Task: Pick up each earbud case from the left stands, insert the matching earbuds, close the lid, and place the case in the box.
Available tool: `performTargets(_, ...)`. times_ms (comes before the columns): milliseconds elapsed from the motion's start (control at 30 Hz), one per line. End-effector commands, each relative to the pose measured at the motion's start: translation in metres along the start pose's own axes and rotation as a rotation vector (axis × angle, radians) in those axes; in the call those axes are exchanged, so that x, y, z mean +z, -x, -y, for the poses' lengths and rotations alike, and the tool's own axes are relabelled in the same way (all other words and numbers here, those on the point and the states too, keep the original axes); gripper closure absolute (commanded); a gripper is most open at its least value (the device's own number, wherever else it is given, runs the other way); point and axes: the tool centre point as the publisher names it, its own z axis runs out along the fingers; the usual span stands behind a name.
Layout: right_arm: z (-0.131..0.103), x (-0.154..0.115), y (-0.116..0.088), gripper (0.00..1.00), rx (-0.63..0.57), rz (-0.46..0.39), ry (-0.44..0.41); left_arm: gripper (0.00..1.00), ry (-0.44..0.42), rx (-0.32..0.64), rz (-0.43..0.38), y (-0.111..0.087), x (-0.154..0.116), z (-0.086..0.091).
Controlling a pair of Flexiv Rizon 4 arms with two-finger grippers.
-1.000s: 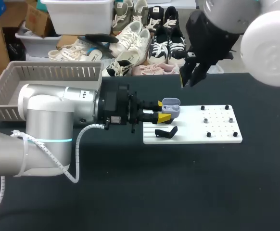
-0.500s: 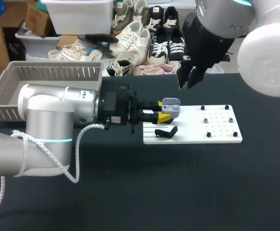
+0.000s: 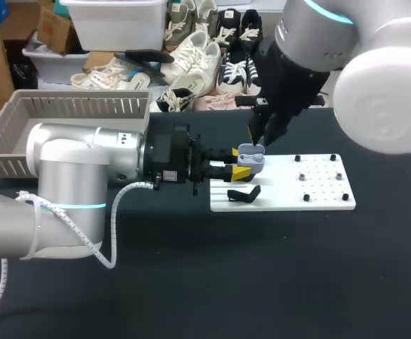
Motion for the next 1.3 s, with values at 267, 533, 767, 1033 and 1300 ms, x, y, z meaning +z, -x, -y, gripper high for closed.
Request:
performTargets(267, -0.01, 0.019, 0.004, 1.0, -0.003, 0.023, 0.016, 1.0, 0.0, 0.0, 0.0, 0.0, 0.0, 0.0)
performTargets(533, -0.01, 0.03, 0.011, 1.0, -0.015, 0.059, -0.016, 1.0, 0.0, 0.0, 0.0, 0.0, 0.0, 0.0)
performTargets(767, -0.006, 0.036, 0.014, 1.0, -0.011, 0.045, -0.026, 1.0, 0.0, 0.0, 0.0, 0.0, 0.0, 0.0)
performTargets(1033, -0.002, 0.041, 0.017, 1.0, -0.007, 0.029, -0.03, 1.0, 0.0, 0.0, 0.0, 0.0, 0.0, 0.0)
performTargets(1300, -0.002, 0.042, 0.019, 1.0, -0.013, 0.025, -0.032, 1.0, 0.0, 0.0, 0.0, 0.0, 0.0, 0.0)
